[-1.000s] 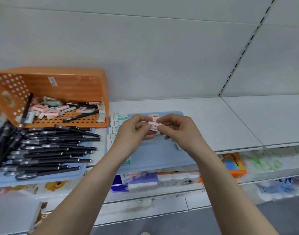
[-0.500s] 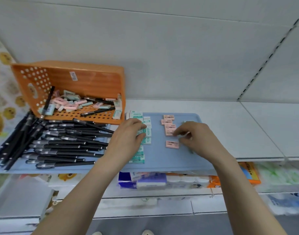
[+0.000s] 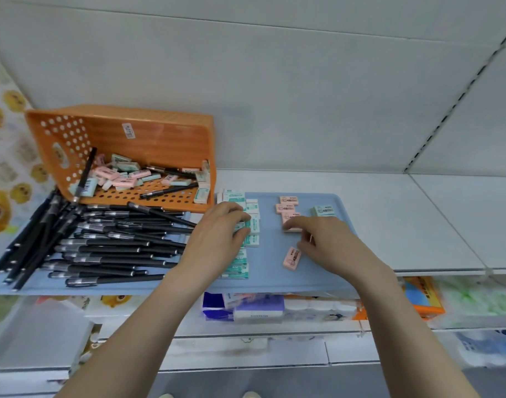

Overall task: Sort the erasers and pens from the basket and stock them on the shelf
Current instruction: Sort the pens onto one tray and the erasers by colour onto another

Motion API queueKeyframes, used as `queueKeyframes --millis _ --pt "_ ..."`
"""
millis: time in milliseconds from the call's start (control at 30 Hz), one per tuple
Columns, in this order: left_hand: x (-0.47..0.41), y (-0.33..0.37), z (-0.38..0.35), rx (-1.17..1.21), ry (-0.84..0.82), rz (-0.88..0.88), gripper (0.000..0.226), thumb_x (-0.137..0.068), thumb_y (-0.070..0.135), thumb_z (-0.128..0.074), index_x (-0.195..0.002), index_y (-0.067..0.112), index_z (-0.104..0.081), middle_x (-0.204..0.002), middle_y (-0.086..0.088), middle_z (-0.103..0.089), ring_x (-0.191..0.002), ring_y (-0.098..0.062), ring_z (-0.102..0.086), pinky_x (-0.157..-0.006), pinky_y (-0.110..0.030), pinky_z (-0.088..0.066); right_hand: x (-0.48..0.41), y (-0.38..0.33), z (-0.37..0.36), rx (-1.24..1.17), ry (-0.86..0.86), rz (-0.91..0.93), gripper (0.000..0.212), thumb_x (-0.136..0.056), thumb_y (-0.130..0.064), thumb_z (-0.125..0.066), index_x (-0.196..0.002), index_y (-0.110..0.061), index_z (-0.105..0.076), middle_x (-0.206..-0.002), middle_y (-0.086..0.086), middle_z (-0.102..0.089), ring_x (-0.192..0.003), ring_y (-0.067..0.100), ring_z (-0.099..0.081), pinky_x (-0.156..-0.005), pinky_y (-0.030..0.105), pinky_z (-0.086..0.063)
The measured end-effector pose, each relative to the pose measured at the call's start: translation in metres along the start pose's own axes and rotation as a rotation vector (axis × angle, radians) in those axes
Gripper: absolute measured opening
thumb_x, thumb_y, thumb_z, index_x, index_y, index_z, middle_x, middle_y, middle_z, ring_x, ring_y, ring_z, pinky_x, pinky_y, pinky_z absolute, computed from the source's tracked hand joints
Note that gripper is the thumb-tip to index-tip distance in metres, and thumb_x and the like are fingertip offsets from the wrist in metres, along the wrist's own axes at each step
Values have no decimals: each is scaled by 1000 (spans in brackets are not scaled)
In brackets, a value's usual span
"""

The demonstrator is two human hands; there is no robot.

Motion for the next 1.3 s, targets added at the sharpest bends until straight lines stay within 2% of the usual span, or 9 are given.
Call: queueKeyframes --millis 133,367,667,833,900,1000,1133,1233,1300 --pt "0 0 0 -1 2 2 29 -94 27 -59 -122 20 -64 -124 7 -55 -117 -12 -46 -95 -20 -32 0 3 -2 33 -135 68 34 -86 -15 -68 -115 -33 -69 -108 -9 -48 -89 8 -47 -80 22 -39" --pt "-1 -2 0 -12 9 -6 29 -94 29 -58 -122 22 -64 -124 8 -54 -117 -11 -46 -95 -20 -31 -4 5 -3 61 96 -25 30 -82 -28 -72 -111 -23 -70 -105 -2 -57 -89 17 -58 -76 27 -42" --pt "0 -3 8 11 -24 -55 31 -96 29 -55 -125 20 -62 -126 7 -54 -118 -11 -45 -96 -21 -34 -19 -7 -2 46 116 27 17 -83 -26 -72 -100 -23 -73 -102 -4 -62 -95 18 -61 -77 28 -42" --pt "8 -26 48 74 91 -40 28 -95 21 -58 -122 22 -64 -124 9 -57 -114 -9 -52 -94 -25 -43 -32 -67 16 -148 308 174 15 -89 -18 -66 -99 -25 -74 -96 -9 -70 -77 9 -63 -78 29 -51" --pt "11 -53 73 48 170 16 28 -93 18 -60 -121 21 -64 -122 7 -58 -112 -10 -53 -92 -25 -44 -42 -104 16 -195 334 292 22 -90 -11 -62 -105 -23 -73 -101 -6 -72 -84 13 -66 -81 33 -53" --pt "9 -111 105 -101 188 159 36 -91 14 -64 -126 15 -61 -126 -3 -57 -113 -21 -55 -95 -32 -44 -71 -157 3 -131 270 404 38 -90 -7 -60 -125 -21 -64 -115 4 -69 -101 25 -64 -91 39 -50" --pt "-15 -182 122 -331 12 353 52 -87 6 -62 -138 7 -49 -142 -19 -44 -123 -40 -48 -102 -47 -41 -141 -212 -22 30 182 404 44 -90 -10 -58 -134 -15 -52 -123 12 -61 -110 34 -59 -96 48 -47" --pt "-37 -202 124 -502 -96 348 61 -86 -2 -55 -144 10 -38 -155 -19 -26 -135 -38 -36 -108 -43 -37 -189 -238 -31 96 58 362 48 -89 -15 -63 -135 -10 -49 -126 14 -57 -113 33 -56 -90 40 -50" --pt "-49 -204 124 -572 -120 331 55 -86 -2 -54 -138 10 -42 -148 -18 -35 -130 -34 -39 -100 -41 -42 -211 -253 -38 87 -63 367 61 -84 -25 -72 -138 -12 -46 -136 11 -54 -121 30 -53 -95 38 -49"
Point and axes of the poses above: each hand's wrist, its own x-axis away from the middle knuckle, its own z-axis out of the back of the hand, y = z × x, the point moved 3 cm from there along -x, towards the middle knuckle
